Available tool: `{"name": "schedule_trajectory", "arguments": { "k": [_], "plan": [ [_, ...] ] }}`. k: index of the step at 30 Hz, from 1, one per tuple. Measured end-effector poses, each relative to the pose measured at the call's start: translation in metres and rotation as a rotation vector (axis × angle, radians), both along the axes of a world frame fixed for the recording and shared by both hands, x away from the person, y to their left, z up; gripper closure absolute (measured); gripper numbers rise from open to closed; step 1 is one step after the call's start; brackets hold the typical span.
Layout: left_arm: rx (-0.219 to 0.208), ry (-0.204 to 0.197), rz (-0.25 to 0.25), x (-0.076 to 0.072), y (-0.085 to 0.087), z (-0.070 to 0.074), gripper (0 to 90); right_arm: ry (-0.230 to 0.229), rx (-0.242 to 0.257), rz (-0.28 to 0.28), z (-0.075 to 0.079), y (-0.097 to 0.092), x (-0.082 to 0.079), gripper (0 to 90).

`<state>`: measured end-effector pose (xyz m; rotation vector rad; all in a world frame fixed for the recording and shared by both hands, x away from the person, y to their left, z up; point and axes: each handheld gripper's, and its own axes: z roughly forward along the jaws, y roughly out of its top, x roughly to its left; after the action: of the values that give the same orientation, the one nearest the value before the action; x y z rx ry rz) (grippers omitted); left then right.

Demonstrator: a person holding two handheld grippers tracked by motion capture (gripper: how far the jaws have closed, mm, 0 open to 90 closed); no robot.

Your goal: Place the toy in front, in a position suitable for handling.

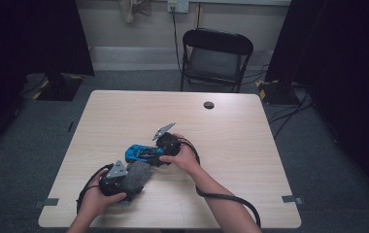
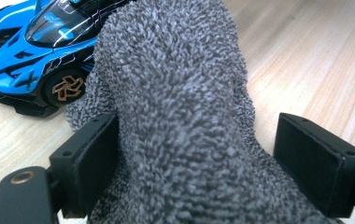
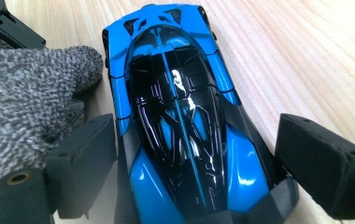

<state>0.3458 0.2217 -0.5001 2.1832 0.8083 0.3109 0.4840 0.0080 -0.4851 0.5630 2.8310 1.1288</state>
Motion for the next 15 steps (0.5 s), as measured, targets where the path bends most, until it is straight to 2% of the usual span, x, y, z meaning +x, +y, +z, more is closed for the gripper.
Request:
{"name": "schedule_trajectory", "arguments": {
  "k": [11, 13, 15],
  "plan": [
    [0.001, 0.0, 0.0, 0.0, 0.0, 0.0, 14.4, 0.005, -0.011, -0.002, -0.006, 0.008, 0.001, 9.6],
    [0.002, -0.001, -0.002, 0.0, 0.0, 0.0, 14.5, -0.011, -0.03, 0.003, -0.008, 0.01, 0.001, 9.0],
    [0.001, 0.0, -0.002, 0.0, 0.0, 0.0, 14.5, -0.015, -0.028, -0.002, -0.009, 0.011, 0.0, 9.0]
  ]
}}
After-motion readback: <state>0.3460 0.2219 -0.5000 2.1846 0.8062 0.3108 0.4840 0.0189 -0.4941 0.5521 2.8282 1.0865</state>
